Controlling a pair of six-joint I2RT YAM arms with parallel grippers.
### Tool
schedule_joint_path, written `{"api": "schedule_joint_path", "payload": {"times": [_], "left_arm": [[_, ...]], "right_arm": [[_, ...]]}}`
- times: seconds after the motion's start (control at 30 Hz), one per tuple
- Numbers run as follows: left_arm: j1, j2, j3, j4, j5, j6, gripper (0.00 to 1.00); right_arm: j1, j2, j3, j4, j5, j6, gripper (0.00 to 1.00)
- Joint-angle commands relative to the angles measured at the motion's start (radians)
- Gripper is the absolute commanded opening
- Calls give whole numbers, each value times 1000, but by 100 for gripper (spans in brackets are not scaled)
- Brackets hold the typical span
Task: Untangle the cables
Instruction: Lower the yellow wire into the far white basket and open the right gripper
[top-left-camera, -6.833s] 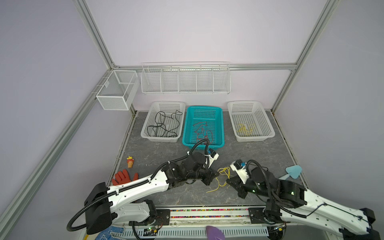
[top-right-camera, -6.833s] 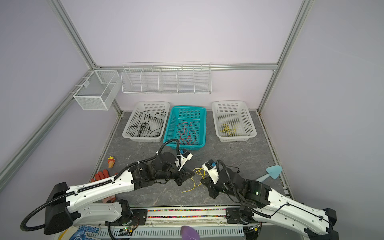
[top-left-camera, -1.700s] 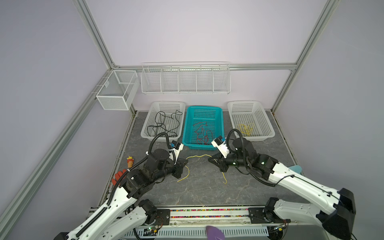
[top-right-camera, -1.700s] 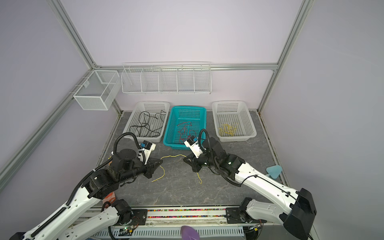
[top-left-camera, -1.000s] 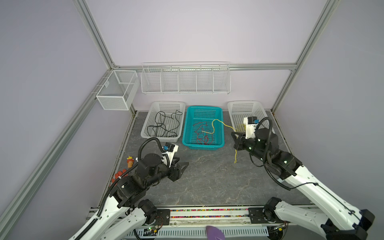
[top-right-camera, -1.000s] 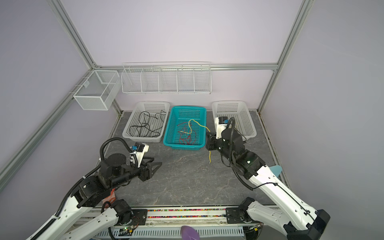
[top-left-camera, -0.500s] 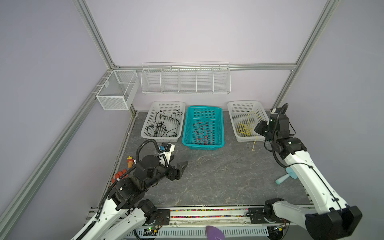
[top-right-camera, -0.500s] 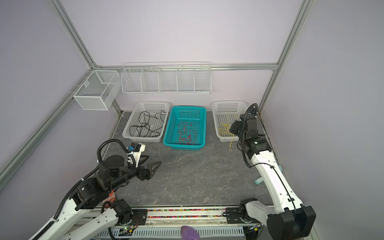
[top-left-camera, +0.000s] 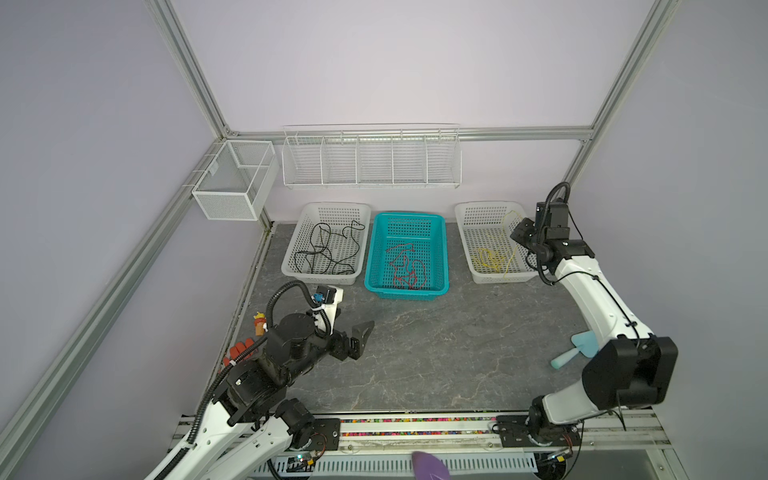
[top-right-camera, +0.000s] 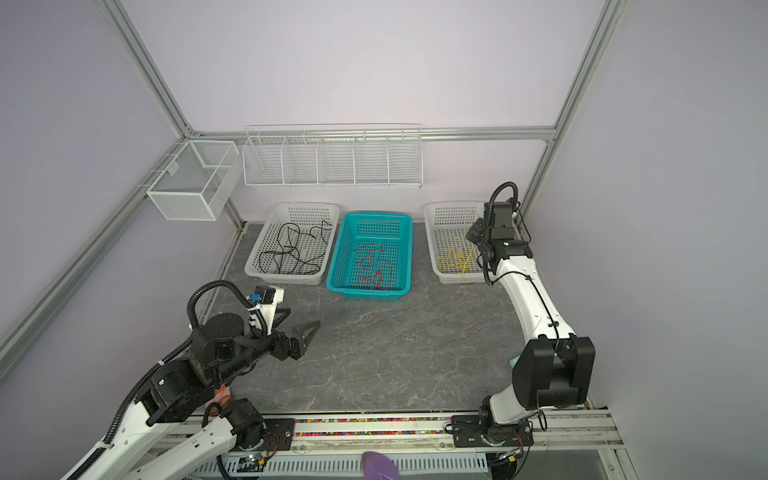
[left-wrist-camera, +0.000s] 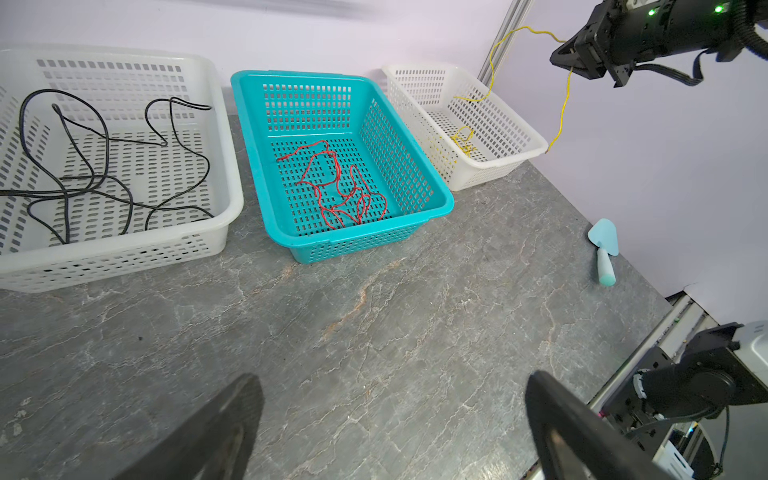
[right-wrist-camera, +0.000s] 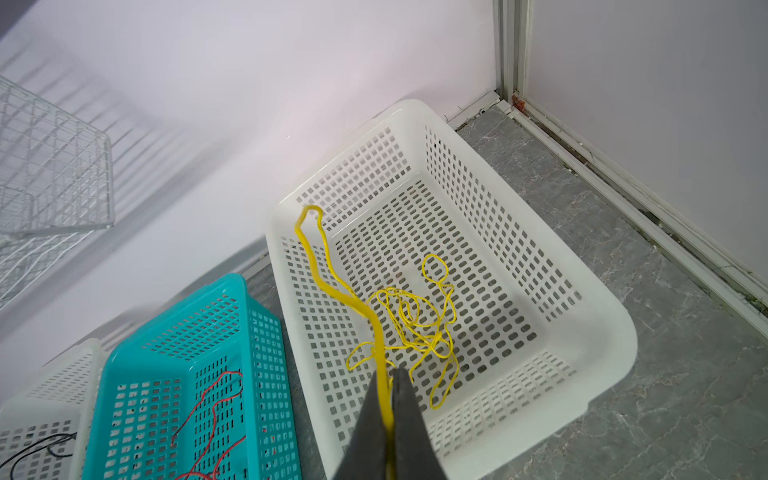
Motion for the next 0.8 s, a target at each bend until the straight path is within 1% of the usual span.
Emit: {"api": "schedule_joint_path", "payload": {"times": [0.0, 0.07, 0.2, 0.3, 0.43, 0.5, 0.6, 0.77], "left_arm": [[2, -1, -11, 1, -21, -11, 99], [2, -3, -12, 1, -23, -12, 99], [2, -16, -17, 6, -32, -12, 99], [2, -19, -19, 7, -33, -13, 99], [2, -19, -20, 9, -35, -14, 99], [2, -17, -20, 10, -35, -12, 99], [2, -15, -20, 10, -33, -12, 99], [1, -18, -22, 10, -35, -13, 99]], "right_arm": [[-14, 46, 29, 45, -3, 6, 6], [-19, 82, 40, 59, -20, 8, 6], [-27, 184, 107, 45, -96, 8, 6], [-31, 236, 133, 63, -111, 5, 6], [-34, 282, 156, 95, -93, -3, 6], [-37, 324, 196, 100, -119, -18, 7], [-42, 393, 274, 75, -162, -33, 7], [-75, 488, 364, 18, -234, 13, 7]]}}
